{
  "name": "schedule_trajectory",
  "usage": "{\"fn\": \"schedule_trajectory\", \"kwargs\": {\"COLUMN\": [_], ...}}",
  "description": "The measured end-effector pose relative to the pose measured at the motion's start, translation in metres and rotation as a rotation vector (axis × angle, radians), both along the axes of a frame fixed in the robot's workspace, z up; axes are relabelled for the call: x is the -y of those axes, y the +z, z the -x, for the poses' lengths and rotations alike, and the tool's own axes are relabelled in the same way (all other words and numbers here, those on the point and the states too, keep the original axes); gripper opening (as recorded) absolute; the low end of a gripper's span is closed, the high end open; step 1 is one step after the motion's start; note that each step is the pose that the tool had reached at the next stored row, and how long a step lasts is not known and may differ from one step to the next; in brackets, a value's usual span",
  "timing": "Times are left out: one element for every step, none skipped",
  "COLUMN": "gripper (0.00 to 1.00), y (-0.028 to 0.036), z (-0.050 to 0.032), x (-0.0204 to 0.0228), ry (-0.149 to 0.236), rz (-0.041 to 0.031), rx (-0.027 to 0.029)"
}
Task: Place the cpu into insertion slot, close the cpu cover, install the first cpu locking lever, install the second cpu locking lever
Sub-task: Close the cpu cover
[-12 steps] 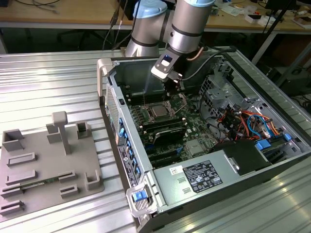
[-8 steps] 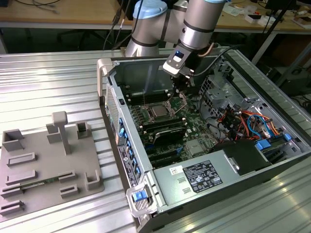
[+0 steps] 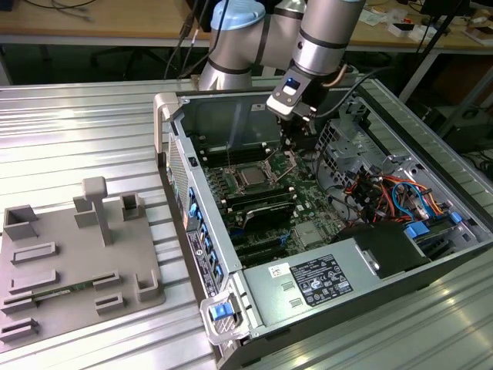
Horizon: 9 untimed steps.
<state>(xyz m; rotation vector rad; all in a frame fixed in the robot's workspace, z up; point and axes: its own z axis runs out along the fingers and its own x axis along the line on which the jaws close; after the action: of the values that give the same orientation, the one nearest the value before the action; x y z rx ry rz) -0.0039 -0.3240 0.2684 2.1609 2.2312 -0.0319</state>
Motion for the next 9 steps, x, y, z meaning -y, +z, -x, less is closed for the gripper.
{"fn": "schedule_trajectory", "kwargs": {"gripper": [0.11,0.11,0.11,0.11,0.11,0.11,0.11,0.11,0.11], "y": [0.0001,0.0001,0.0001,0.0001,0.0001,0.0001,0.0001,0.0001,0.0000], "z": [-0.0021,-0.0052,-0.0078,-0.0119,-0.0177,-0.0242,-0.0310,-0.0357,-0.0377], "x": [0.0000,0.0000,0.0000,0.0000,-0.0001,-0.0001,-0.0002,-0.0003,-0.0004], "ry": [0.000,0.000,0.000,0.000,0.000,0.000,0.000,0.000,0.000], "rz": [0.0001,0.0000,0.0001,0.0002,0.0003,0.0005,0.0007,0.0006,0.0006], "rx": [0.0000,0.0000,0.0000,0.0000,0.0000,0.0000,0.0000,0.0001,0.0000]}}
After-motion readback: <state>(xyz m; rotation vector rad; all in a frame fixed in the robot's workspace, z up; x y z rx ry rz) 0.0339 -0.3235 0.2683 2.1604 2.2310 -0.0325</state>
